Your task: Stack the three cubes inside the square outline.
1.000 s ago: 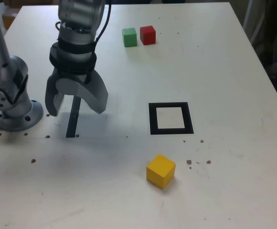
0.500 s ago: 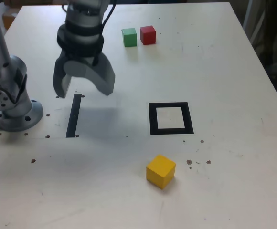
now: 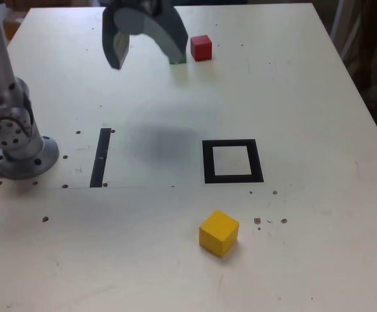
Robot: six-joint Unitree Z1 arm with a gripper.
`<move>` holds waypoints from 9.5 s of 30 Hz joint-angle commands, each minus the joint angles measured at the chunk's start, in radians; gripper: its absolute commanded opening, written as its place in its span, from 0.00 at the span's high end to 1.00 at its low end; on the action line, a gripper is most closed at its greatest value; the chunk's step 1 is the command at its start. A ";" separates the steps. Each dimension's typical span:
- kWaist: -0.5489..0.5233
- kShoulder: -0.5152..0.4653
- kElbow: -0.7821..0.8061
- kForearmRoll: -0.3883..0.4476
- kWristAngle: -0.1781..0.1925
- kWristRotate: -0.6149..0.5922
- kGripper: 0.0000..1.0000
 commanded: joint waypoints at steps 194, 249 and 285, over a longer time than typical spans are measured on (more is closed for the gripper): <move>0.328 0.651 -0.803 0.160 -0.177 -1.000 0.67; -0.469 0.249 -0.082 -0.208 -0.058 -0.559 0.66; -0.426 0.407 -0.095 -0.303 -0.109 -0.541 0.47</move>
